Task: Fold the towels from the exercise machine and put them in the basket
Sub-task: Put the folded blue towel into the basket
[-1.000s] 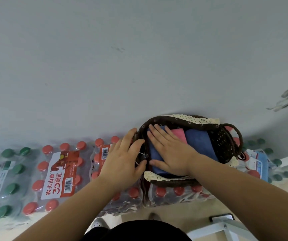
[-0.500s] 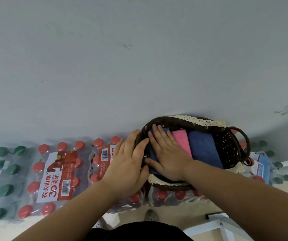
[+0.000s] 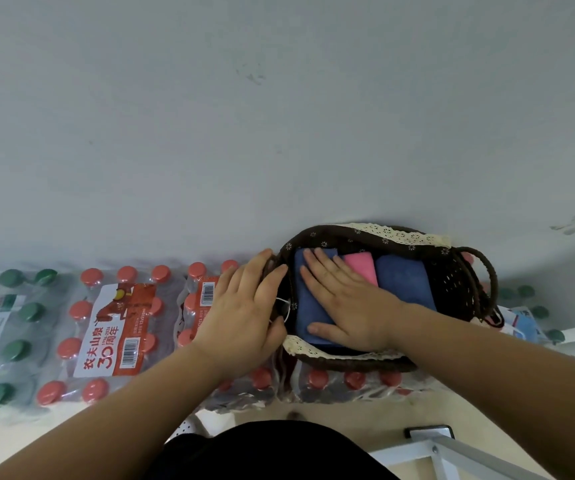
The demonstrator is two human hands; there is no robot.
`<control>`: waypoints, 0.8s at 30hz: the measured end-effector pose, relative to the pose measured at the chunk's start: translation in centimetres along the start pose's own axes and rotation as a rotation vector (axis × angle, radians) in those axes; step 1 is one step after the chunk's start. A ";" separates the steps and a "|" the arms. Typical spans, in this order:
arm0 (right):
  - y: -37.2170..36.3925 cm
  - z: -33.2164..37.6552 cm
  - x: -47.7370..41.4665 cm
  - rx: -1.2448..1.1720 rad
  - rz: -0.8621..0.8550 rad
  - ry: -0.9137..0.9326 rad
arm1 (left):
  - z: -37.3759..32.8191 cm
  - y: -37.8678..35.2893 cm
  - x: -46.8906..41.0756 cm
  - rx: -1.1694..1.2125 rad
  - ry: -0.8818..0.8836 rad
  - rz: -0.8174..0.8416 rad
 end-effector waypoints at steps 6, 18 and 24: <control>-0.8 -0.1 -0.7 -0.038 -0.012 0.001 | -0.5 0.1 -0.3 0.046 0.023 -0.014; 2.4 -0.2 1.6 0.008 -0.131 -0.094 | -0.8 1.6 -0.2 -0.036 -0.048 -0.010; 2.6 0.7 6.3 -0.132 -0.178 -0.474 | -1.9 3.4 -0.5 -0.038 -0.254 -0.006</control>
Point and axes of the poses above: each hand's wrist, its own x-axis away from the middle knuckle, its own y-axis out of the back of the hand, z = x × y, the point moved 6 cm from there along -x, towards the middle knuckle, and after that the axes turned 15 degrees about -y, right-handed, at the moved point
